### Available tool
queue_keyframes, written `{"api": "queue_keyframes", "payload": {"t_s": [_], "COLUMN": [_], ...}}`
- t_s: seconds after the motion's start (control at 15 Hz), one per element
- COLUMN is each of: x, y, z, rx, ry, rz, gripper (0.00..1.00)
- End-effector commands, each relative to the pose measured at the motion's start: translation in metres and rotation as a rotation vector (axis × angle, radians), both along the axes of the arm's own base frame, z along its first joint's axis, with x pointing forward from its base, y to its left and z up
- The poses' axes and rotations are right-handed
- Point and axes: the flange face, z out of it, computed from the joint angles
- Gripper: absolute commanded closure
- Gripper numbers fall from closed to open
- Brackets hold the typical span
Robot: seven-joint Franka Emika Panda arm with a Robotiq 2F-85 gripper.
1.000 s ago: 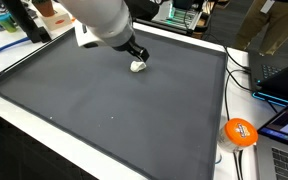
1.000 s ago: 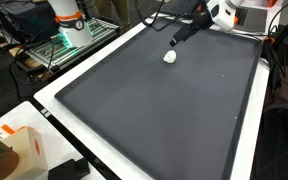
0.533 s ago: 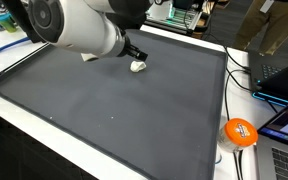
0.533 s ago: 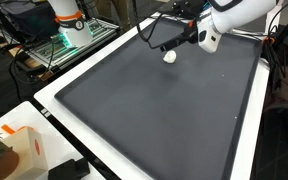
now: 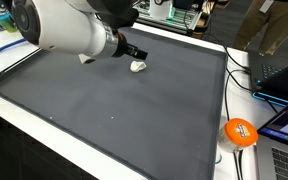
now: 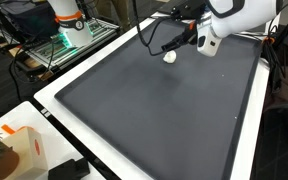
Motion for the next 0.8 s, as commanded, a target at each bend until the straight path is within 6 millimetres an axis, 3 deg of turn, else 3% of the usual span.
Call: {"api": "queue_keyframes", "payload": {"t_s": [0.0,0.27,0.73], "x": [0.002,0.004,0.025], "y": [0.001,-0.003,-0.005], "z": [-0.006,-0.009,0.009], "rx": [-0.056,-0.084,-0.100], "ry": [0.020,0.011,-0.170], "rz": [-0.073,-0.132,-0.208], "gripper": [0.00,0.00,0.00]}}
